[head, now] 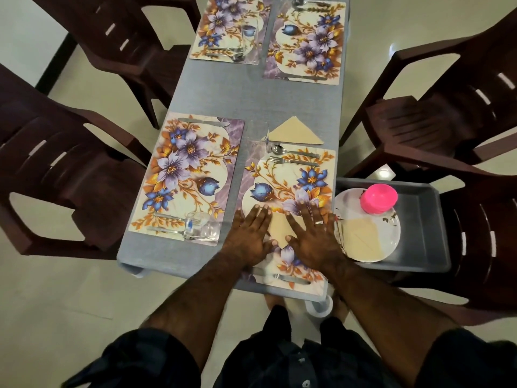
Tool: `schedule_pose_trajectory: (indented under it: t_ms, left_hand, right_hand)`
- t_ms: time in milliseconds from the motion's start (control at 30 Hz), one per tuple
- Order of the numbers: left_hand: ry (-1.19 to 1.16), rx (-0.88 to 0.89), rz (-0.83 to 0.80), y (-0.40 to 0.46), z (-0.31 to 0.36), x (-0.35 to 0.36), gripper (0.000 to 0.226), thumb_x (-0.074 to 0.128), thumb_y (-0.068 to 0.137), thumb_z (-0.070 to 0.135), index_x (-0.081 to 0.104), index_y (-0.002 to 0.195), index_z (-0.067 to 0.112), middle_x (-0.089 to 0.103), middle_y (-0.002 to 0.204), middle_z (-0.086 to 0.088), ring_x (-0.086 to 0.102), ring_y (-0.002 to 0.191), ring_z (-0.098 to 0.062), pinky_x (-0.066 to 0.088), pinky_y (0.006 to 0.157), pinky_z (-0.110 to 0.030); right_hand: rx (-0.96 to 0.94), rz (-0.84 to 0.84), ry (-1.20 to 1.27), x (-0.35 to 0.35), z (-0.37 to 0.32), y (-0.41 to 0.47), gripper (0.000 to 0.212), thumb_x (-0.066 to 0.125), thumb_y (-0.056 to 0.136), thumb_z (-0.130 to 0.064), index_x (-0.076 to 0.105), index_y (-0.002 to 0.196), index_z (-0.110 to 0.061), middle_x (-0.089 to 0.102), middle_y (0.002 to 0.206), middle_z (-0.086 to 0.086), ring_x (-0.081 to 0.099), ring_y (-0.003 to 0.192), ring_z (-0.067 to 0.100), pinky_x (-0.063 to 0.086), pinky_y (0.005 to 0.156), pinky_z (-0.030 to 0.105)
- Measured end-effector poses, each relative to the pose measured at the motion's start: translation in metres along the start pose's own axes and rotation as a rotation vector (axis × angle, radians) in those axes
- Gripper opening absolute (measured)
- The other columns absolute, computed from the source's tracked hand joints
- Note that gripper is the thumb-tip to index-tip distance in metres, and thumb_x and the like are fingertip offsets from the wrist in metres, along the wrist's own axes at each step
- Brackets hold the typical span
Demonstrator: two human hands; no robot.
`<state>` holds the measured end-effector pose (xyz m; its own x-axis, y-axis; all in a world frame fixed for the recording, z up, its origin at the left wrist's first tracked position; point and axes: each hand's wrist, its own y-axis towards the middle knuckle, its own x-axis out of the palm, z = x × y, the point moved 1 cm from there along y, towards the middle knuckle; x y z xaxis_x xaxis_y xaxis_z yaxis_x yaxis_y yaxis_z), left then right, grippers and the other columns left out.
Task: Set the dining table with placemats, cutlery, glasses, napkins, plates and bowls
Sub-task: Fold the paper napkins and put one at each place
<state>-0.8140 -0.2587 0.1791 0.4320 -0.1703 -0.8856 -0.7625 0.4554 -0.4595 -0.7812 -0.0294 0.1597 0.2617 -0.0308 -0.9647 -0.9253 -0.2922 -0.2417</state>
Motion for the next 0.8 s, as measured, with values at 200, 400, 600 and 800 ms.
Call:
schedule_pose_trajectory:
  t_ms: [200, 400, 600, 800]
  left_hand:
    - [-0.031, -0.098, 0.000, -0.009, 0.001, 0.006, 0.096, 0.010, 0.097, 0.078, -0.008, 0.167, 0.015, -0.015, 0.174, -0.007, -0.016, 0.161, -0.024, -0.007, 0.128, -0.059]
    - [-0.020, -0.191, 0.080, -0.007, 0.008, -0.021, 0.080, 0.046, 0.101, 0.054, 0.022, 0.164, 0.011, 0.017, 0.173, -0.018, 0.014, 0.160, -0.039, 0.012, 0.128, -0.058]
    - [-0.039, -0.075, 0.112, 0.034, 0.012, -0.048, 0.063, 0.069, 0.088, 0.031, 0.048, 0.145, 0.017, 0.052, 0.151, -0.010, 0.048, 0.135, -0.034, 0.041, 0.108, -0.050]
    - [-0.148, -0.131, -0.026, 0.055, 0.008, -0.056, 0.052, 0.085, 0.077, 0.033, 0.063, 0.123, 0.025, 0.061, 0.134, -0.004, 0.053, 0.127, -0.031, 0.040, 0.108, -0.056]
  right_hand:
    - [0.111, 0.000, -0.035, -0.001, 0.026, -0.033, 0.079, 0.023, 0.103, -0.068, 0.013, 0.167, -0.023, -0.002, 0.174, 0.016, -0.002, 0.159, 0.042, 0.000, 0.121, 0.072]
    - [0.146, 0.012, -0.055, -0.016, 0.032, -0.033, 0.078, 0.037, 0.102, -0.061, 0.022, 0.165, -0.017, 0.016, 0.171, 0.021, 0.015, 0.157, 0.046, -0.001, 0.121, 0.071]
    - [0.212, -0.087, -0.001, -0.045, 0.011, 0.014, 0.047, 0.059, 0.094, -0.040, 0.056, 0.137, -0.021, 0.057, 0.140, 0.012, 0.054, 0.124, 0.037, 0.042, 0.103, 0.054]
    - [0.182, -0.166, 0.167, -0.052, 0.013, 0.040, 0.057, 0.070, 0.086, -0.044, 0.054, 0.138, -0.026, 0.055, 0.146, 0.005, 0.053, 0.128, 0.031, 0.033, 0.110, 0.050]
